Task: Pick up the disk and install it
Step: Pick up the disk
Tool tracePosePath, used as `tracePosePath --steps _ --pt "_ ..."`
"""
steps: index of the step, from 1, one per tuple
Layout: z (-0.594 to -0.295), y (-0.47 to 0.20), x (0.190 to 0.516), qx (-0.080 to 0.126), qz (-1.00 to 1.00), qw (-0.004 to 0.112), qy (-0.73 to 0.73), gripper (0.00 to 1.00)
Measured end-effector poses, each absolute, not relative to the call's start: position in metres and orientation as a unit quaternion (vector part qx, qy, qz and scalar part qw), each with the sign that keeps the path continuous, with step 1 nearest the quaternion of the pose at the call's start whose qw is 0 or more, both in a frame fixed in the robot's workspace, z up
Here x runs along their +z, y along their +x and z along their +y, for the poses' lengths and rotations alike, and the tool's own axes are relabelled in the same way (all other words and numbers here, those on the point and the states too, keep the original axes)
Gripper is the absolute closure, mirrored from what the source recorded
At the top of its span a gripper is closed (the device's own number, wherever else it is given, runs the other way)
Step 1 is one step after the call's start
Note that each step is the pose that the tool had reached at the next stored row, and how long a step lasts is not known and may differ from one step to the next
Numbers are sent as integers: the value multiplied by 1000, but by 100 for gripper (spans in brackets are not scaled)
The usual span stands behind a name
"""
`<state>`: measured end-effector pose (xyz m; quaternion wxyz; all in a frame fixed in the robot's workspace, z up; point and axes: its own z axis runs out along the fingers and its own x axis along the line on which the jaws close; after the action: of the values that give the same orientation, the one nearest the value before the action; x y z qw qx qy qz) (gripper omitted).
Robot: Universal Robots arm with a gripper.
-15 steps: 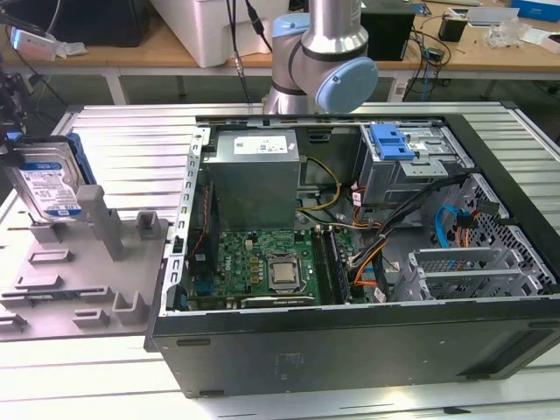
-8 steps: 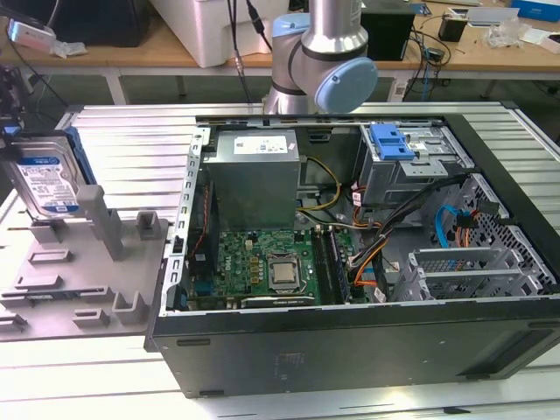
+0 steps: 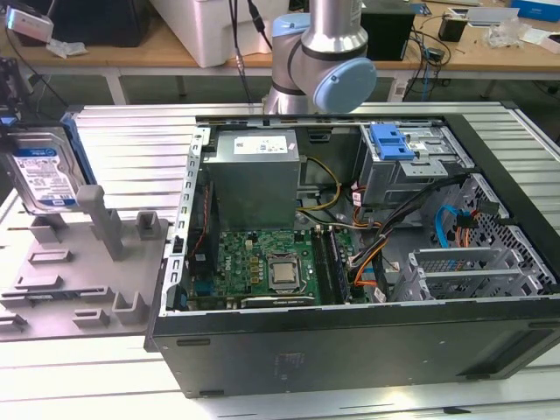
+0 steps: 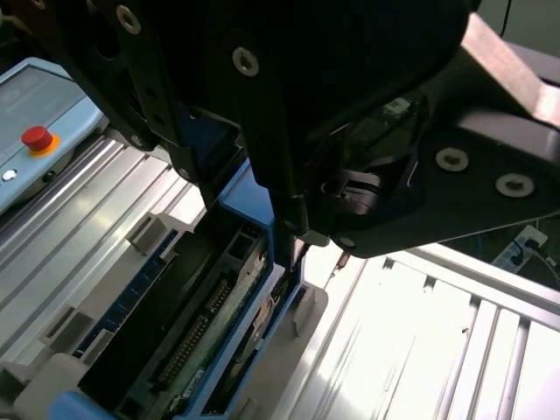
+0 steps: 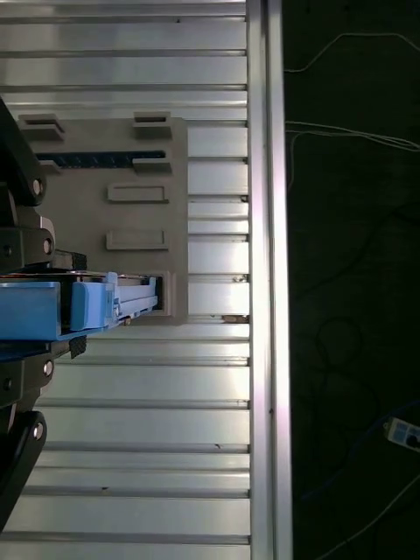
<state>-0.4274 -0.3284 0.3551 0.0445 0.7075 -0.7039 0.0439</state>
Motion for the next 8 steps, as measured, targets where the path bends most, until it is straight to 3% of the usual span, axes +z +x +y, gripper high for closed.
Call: tracePosePath --steps 8 --pt "-322 -427 371 52 -703 53 707 63"
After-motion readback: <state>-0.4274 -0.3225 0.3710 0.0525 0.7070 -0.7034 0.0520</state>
